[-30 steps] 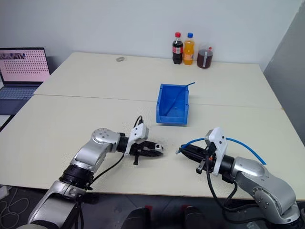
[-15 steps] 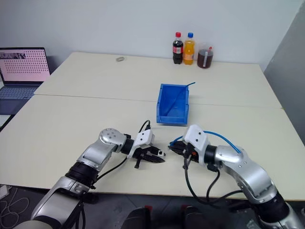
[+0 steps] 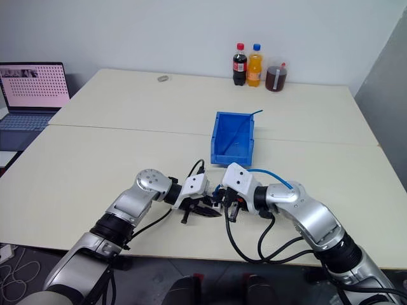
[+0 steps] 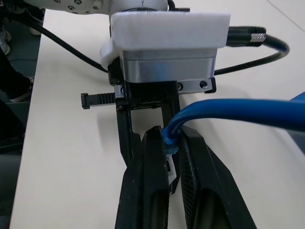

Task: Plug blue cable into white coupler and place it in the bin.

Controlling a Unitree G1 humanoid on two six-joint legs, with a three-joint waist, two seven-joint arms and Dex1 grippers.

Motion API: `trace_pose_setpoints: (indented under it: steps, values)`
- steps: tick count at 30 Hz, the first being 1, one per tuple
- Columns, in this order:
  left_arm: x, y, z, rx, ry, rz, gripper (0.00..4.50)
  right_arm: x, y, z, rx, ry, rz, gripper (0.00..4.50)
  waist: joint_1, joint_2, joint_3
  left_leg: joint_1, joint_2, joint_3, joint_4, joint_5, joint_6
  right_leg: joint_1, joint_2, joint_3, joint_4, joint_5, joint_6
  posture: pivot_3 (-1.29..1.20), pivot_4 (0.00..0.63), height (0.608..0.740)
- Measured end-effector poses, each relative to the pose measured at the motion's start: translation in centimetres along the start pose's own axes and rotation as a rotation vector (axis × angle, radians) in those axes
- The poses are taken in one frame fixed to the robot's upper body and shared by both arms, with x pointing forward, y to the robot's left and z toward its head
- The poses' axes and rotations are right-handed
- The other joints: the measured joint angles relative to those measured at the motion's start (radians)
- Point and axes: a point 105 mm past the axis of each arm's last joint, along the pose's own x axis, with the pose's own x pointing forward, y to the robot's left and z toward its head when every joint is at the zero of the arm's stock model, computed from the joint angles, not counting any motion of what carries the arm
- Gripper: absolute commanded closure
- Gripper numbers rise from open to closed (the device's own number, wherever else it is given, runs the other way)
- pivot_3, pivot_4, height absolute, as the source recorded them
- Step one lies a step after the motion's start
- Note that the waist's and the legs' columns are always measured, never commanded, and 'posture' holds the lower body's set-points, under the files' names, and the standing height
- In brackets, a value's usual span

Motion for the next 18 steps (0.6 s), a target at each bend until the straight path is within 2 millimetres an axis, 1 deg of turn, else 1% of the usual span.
trace_pose_setpoints:
  steps: [12, 18]
  values:
    - [0.01, -0.01, -0.01, 0.008, 0.007, 0.001, 3.71, -0.43, 0.20, -0.37, 0.004, 0.033, 0.022, 4.44, 0.000, 0.000, 0.000, 0.000, 0.000, 0.000, 0.000, 0.000, 0.000, 0.000, 0.000, 0.000, 0.000, 0.000, 0.000, 0.00, 0.150, 0.740]
    - [0.01, -0.01, -0.04, 0.016, 0.010, 0.003, 3.71, -0.29, 0.02, -0.36, 0.009, 0.039, 0.019, 4.44, -0.001, 0.000, -0.001, 0.000, 0.000, 0.000, 0.001, 0.000, 0.000, 0.001, 0.000, 0.000, 0.000, 0.000, 0.000, 0.00, 0.150, 0.740]
